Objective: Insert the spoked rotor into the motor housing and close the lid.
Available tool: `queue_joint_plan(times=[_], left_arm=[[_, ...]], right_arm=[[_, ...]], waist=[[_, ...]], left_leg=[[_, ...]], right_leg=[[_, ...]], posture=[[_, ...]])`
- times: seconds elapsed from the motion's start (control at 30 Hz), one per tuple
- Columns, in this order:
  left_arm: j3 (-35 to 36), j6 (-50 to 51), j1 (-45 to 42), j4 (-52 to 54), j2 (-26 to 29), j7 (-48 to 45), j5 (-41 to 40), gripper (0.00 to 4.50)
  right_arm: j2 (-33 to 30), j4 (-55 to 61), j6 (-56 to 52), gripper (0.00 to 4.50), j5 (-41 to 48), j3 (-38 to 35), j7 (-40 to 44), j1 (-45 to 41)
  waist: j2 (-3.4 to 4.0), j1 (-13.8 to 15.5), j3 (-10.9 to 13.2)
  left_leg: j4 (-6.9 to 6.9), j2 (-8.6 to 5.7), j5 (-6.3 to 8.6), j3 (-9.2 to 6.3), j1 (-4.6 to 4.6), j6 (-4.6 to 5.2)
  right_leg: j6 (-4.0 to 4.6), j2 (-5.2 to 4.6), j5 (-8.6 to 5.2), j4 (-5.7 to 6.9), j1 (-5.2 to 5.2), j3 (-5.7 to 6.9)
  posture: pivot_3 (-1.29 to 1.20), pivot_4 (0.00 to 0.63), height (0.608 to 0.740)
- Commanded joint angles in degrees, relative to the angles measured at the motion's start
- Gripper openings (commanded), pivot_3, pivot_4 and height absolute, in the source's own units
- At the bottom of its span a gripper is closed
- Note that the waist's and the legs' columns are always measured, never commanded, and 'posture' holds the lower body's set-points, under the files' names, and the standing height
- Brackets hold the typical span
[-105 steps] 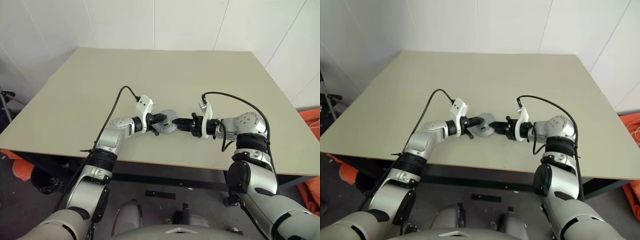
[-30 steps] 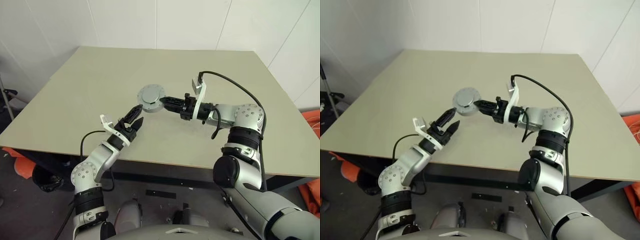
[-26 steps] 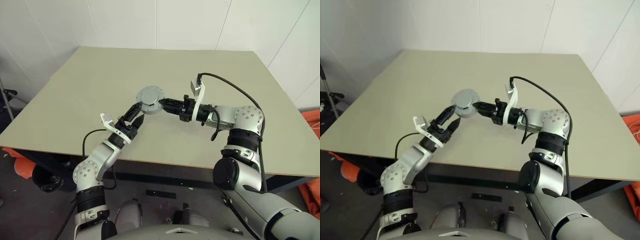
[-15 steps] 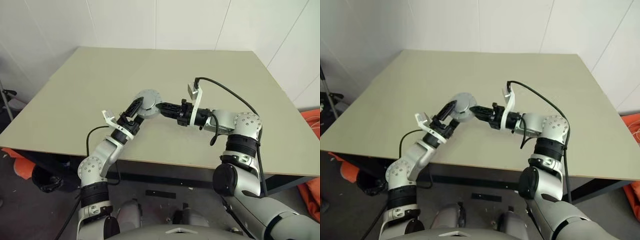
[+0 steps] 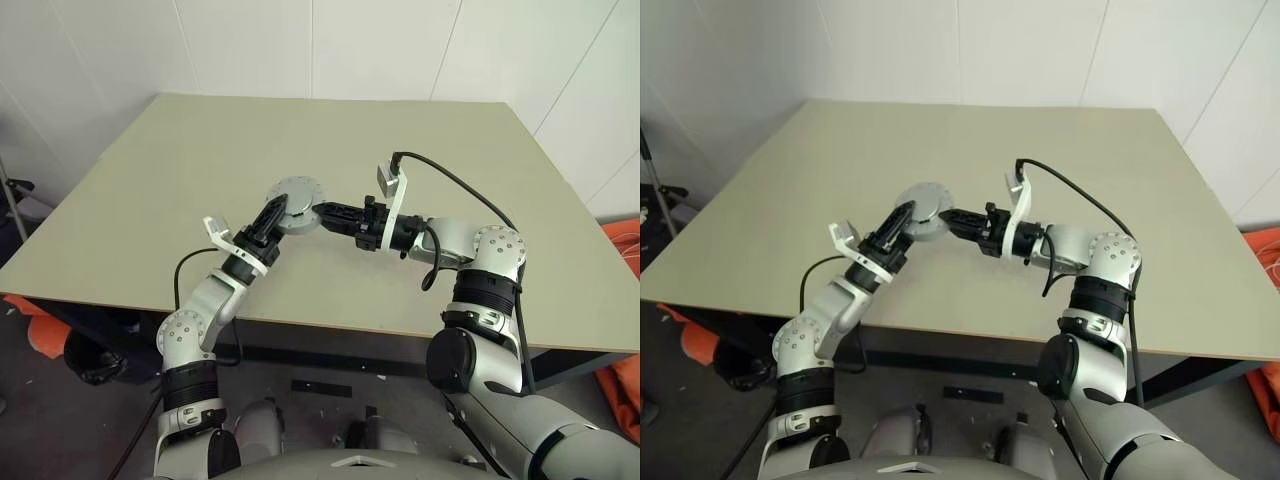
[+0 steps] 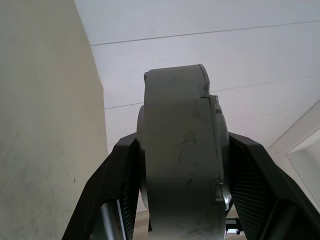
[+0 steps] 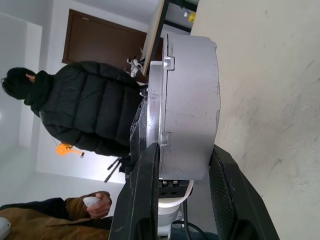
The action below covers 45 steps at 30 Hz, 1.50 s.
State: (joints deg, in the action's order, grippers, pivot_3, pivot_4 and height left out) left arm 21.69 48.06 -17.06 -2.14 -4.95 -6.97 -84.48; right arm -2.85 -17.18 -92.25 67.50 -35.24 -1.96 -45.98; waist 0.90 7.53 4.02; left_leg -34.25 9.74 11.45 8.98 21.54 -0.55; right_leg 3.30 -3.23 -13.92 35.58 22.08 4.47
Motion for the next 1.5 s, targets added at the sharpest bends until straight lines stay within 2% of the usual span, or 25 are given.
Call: queue_joint_plan(times=[0.03,0.27,0.57,0.6,0.8,1.03,1.5], left_arm=[[-1.02,0.37,0.17,1.72,0.79,0.68,-0.67,2.15],[-1.02,-0.77,0.38,2.23,0.19,1.1,-1.5,2.15],[-1.4,-1.76,0.9,2.85,0.16,1.54,-1.71,2.13],[-1.4,-1.89,0.92,2.89,0.14,1.56,-1.69,2.13],[-0.78,-5.2,0.77,3.44,-0.01,1.86,0.39,2.13],[0.78,-15.06,0.93,5.36,-0.12,3.3,8.54,2.13],[8.64,-32.83,-1.45,1.99,-0.98,9.46,17.35,2.13]], right_arm=[[0.03,2.07,-0.25,1.2,3.99,-0.44,0.08,-1.33],[0.62,3.88,2.74,1.2,2.57,-0.84,-0.29,-0.08],[-0.7,3.18,6.57,4.26,0.58,0.04,-1.39,0.97],[-0.81,2.97,7.33,4.5,-0.02,0.2,-1.63,1.12],[-1.82,2.85,9.78,4.5,-2.01,1.8,-1.45,1.79],[-3.21,2.14,11.23,4.5,-3.99,3.86,0.2,3.23],[-4.09,2.49,11.81,4.5,-6.28,6.66,3.44,4.93]], waist=[[0.0,0.01,0.0],[0.0,0.0,0.0],[-0.01,0.03,0.0],[-0.01,0.03,0.0],[-0.01,0.02,-0.01],[-0.02,-0.05,-0.01],[-0.12,-0.13,-0.05]], left_leg=[[0.0,0.0,0.0,0.0,0.0,0.0],[-0.01,0.0,0.0,0.0,0.01,0.0],[-0.03,0.0,-0.02,-0.02,0.0,-0.04],[-0.03,-0.01,-0.02,-0.02,-0.01,-0.04],[-0.04,-0.01,-0.03,-0.02,0.0,-0.05],[-0.04,-0.01,-0.03,-0.03,0.0,-0.05],[-0.08,-0.02,-0.03,-0.09,0.0,-0.05]], right_leg=[[0.0,0.0,0.0,0.0,0.0,0.0],[-0.01,0.0,0.0,0.0,0.0,0.0],[-0.19,0.0,-0.06,0.02,-0.02,-0.01],[-0.23,0.0,-0.07,0.02,-0.02,-0.01],[-0.22,0.0,-0.05,0.03,-0.03,-0.01],[-0.29,0.0,-0.09,0.02,-0.04,-0.01],[-0.26,0.0,-0.03,0.02,-0.08,0.0]], posture=[[0.0,0.0,0.74],[0.0,0.0,0.74],[0.0,0.0,0.74],[0.0,0.0,0.74],[0.0,0.0,0.74],[0.0,0.0,0.74],[0.0,0.0,0.74]])
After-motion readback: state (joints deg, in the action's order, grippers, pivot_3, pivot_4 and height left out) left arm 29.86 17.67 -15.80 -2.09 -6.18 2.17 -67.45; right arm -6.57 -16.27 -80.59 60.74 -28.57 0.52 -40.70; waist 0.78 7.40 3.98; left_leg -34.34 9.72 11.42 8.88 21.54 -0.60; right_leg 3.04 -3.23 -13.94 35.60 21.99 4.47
